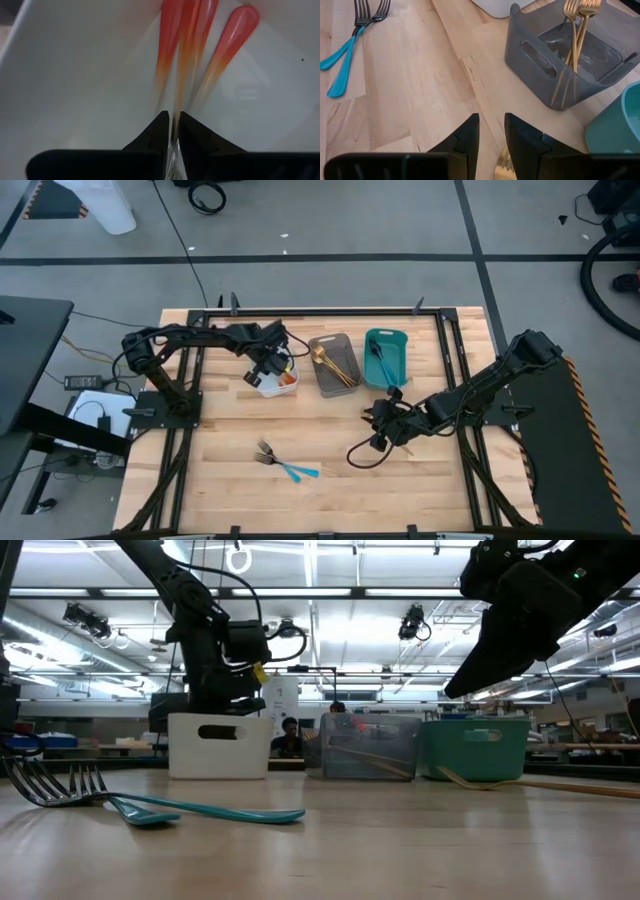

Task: Sort silverware by color (type)
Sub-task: Put the orange fork into the white bin, then put the blue fork into the green bin

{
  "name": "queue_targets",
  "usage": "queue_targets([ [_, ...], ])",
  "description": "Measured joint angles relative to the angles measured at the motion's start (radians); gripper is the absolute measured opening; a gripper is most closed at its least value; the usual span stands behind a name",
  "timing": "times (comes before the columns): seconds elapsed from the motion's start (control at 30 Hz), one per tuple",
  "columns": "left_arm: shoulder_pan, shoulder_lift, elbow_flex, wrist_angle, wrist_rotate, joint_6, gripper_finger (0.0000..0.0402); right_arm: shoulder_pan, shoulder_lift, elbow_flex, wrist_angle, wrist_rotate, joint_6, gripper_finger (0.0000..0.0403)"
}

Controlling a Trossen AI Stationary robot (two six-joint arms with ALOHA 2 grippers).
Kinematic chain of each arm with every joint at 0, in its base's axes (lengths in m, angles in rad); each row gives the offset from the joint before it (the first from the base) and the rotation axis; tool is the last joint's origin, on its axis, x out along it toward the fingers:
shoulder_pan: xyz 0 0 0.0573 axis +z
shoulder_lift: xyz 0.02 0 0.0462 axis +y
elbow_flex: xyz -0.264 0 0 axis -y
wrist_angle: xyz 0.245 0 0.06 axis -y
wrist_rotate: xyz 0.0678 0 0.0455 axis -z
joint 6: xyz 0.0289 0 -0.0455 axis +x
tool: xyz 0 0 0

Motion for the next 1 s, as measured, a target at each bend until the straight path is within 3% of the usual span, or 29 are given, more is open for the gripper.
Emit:
queue_targets([
  [0.67, -0.020, -0.214, 0.050, -0.039, -0.029, -0.070, 0.0116, 0.005, 0.000, 0.000, 0.000, -0.003, 0.000, 0.0103],
  [1.0, -0.157, -0.265, 0.050, -0.049, -0.002, -0.331, 0.0117, 0.005, 0.000, 0.000, 0.000, 0.000, -0.005, 0.0103],
])
